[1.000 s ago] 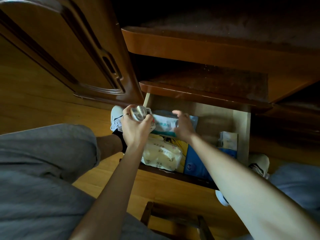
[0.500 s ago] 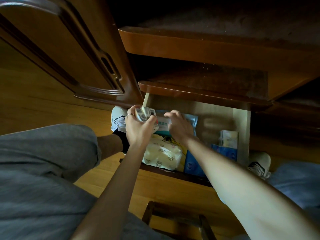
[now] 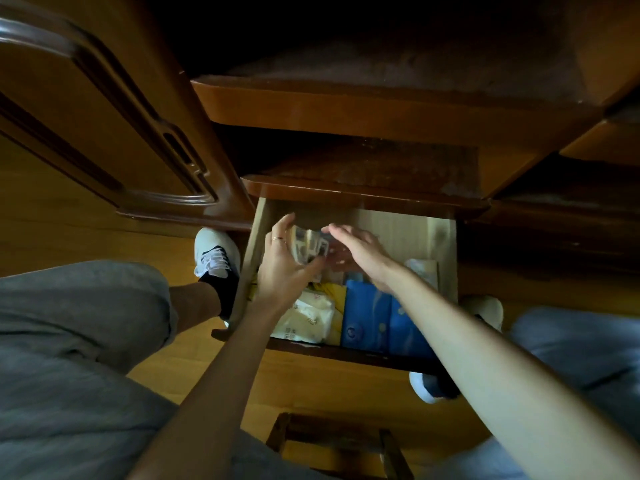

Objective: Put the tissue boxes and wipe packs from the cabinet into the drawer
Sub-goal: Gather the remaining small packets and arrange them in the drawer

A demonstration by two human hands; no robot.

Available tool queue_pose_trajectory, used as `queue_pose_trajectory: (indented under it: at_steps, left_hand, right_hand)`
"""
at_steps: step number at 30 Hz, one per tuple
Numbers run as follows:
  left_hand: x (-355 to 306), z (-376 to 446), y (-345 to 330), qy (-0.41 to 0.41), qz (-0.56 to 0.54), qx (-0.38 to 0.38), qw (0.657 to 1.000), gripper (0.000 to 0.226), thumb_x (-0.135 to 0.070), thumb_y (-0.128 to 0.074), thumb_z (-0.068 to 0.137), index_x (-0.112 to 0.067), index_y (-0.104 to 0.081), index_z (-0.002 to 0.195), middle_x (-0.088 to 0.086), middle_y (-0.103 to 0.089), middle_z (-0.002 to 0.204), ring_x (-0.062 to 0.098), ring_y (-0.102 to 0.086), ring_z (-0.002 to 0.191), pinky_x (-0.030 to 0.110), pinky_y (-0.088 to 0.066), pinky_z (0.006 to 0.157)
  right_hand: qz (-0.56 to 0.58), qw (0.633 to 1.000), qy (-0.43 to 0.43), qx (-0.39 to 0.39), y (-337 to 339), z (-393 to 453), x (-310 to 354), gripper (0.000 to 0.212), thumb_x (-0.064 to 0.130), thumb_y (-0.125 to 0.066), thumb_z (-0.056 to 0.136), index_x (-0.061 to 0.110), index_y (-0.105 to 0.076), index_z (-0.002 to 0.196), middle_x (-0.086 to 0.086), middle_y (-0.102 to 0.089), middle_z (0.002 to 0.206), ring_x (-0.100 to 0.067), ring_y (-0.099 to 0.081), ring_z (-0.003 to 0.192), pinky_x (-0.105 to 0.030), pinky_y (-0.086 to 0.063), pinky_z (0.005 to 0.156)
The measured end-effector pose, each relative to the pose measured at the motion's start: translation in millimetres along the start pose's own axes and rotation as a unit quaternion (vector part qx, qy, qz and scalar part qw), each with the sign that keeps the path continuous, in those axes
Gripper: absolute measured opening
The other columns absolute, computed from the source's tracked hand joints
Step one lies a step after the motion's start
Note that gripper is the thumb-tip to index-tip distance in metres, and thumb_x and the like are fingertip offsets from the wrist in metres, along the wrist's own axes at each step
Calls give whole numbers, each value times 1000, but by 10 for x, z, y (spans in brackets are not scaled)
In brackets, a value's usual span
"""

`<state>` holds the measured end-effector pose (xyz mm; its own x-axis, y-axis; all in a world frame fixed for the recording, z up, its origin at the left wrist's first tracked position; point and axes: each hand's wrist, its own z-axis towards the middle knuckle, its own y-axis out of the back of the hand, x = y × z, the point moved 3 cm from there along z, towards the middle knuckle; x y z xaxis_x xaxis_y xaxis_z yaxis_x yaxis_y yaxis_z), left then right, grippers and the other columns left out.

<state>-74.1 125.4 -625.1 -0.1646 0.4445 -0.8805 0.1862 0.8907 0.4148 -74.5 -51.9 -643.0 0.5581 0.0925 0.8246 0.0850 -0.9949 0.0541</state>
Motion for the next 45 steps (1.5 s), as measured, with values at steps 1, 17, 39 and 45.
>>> queue_pose_trajectory:
  at_steps: [1, 17, 39, 45]
  left_hand:
    - [-16, -15, -92, 2, -20, 30, 999, 90, -39, -84, 70, -36, -34, 145, 1, -50, 136, 16, -62, 114, 36, -60, 85]
    - [-150, -222, -540, 281, -381, 253, 844, 42, -32, -61, 97, -8, -63, 131, 18, -71, 124, 29, -70, 110, 43, -59, 91]
    - [-260, -285, -660, 253, -351, 347, 832, 60, -49, -66, 95, -9, -60, 139, 17, -64, 137, 28, -61, 129, 45, -50, 107]
    - [-197, -227, -718, 243, -313, 276, 876, 62, -66, -52, 94, -20, -62, 135, 7, -71, 127, 25, -65, 122, 43, -48, 106]
  right_hand:
    - [30, 999, -8, 11, 61, -76, 12, 44, 64, -61, 90, 31, -72, 118, -4, -73, 117, -24, -70, 108, -40, -59, 90]
    - [-103, 991, 78, 38, 367, -830, -131, 70, 48, -91, 69, 59, -48, 122, 33, -64, 117, 15, -58, 110, -7, -49, 82]
    - [-226, 955, 187, -49, 258, -761, -46, 68, 48, -88, 69, 27, -52, 122, 9, -67, 106, -8, -68, 92, -41, -59, 80]
    - [-250, 955, 144, -66, 466, -605, -78, 71, 54, -88, 61, 40, -50, 119, 12, -71, 98, -1, -69, 84, -31, -59, 69]
